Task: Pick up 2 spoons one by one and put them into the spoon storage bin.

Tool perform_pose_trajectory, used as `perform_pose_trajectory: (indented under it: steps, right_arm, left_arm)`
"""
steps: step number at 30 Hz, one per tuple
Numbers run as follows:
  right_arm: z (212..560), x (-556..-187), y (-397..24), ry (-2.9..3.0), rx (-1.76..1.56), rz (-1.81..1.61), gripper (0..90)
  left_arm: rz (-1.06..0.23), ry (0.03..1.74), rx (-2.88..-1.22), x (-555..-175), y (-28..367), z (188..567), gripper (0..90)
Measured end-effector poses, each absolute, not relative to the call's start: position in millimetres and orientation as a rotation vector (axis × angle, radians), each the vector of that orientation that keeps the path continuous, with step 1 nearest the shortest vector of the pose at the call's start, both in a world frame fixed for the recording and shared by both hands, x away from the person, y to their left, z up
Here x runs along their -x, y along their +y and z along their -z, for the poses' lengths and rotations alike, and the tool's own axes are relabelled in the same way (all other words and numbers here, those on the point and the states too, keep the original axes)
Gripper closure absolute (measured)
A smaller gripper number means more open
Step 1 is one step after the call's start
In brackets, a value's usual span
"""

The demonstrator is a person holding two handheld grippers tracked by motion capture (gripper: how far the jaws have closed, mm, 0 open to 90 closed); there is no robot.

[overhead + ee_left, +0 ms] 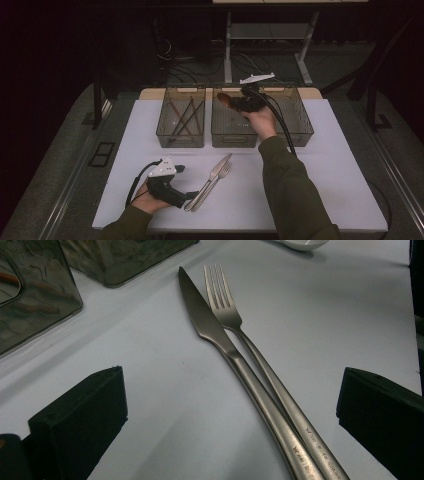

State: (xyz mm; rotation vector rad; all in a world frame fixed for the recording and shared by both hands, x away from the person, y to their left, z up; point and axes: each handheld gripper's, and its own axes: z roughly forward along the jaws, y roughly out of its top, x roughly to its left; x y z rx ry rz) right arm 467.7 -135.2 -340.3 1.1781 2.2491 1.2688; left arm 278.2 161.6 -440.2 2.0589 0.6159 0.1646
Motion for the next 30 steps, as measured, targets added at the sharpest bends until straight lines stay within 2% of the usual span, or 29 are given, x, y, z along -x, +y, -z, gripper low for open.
perform_pose_trajectory:
  steps: [13, 22, 30]
  right_arm:
    - [364.7, -485.8, -113.8, 2.274, -1.233, -1.255, 83.9]
    - [363.5, -478.1, -114.2, 2.339, -1.189, -1.211, 64.2]
    - [357.2, -455.4, -132.3, 2.351, -1.143, -1.251, 57.7]
  left_arm:
    - [-0.160, 0.616, -2.051, -277.6, 161.6, 440.2, 0.0]
    - [-0.161, 0.610, -2.049, -277.6, 161.1, 440.3, 0.0]
    - [-0.168, 0.609, -2.057, -277.5, 161.2, 440.3, 0.0]
